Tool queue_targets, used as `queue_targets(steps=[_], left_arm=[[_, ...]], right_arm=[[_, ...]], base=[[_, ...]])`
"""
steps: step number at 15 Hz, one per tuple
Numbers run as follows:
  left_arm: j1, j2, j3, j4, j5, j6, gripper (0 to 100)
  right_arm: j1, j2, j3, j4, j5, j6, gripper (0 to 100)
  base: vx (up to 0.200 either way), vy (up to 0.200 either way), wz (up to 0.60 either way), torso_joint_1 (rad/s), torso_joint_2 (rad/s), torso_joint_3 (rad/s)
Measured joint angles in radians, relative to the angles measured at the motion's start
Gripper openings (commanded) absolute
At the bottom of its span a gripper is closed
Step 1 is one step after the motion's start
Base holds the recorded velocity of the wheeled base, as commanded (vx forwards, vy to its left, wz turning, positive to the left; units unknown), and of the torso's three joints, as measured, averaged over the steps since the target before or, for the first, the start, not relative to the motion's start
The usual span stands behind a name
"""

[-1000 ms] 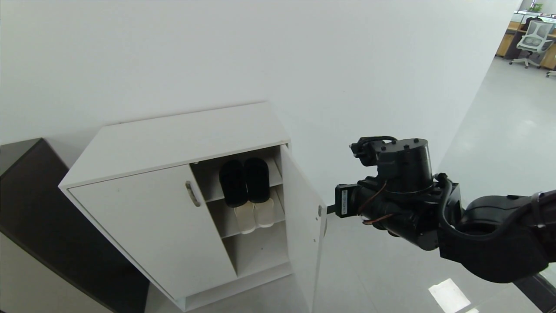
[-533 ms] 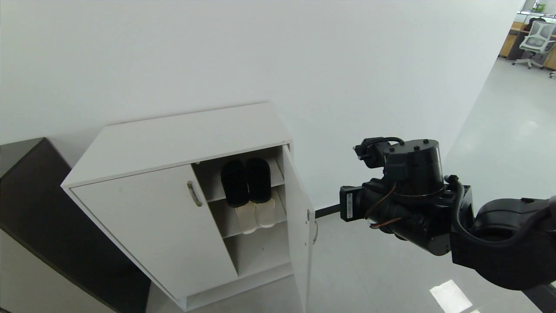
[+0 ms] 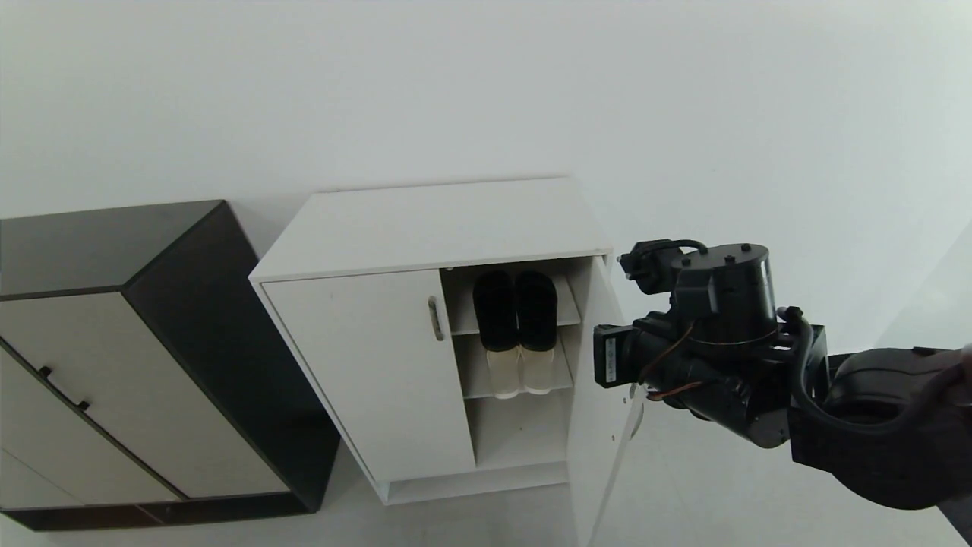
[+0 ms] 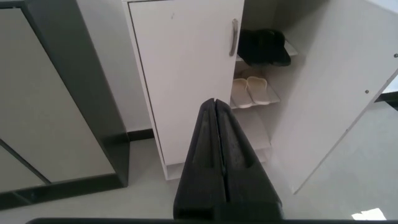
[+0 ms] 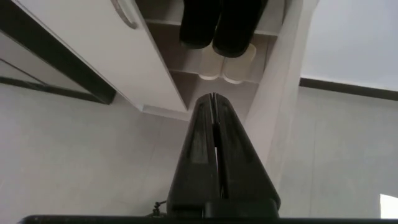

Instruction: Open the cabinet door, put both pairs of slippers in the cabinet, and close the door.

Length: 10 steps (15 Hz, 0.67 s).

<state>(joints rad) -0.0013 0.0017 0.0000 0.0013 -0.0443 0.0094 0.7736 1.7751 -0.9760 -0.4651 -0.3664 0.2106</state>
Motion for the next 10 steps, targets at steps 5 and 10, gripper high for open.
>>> queue_targets(steps=[5, 10], left_arm=[[0.0, 0.0, 0.0, 0.0, 0.0, 0.0, 0], [0.0, 0.0, 0.0, 0.0, 0.0, 0.0, 0]], right_arm=[[-0.068, -0.012, 0.0, 0.002, -0.067, -0.078, 0], [-0.163, 0.017, 0.013, 0.007, -0.066, -0.113, 0]], base=[[0.0, 0.0, 0.0, 0.0, 0.0, 0.0], [0.0, 0.0, 0.0, 0.0, 0.0, 0.0]])
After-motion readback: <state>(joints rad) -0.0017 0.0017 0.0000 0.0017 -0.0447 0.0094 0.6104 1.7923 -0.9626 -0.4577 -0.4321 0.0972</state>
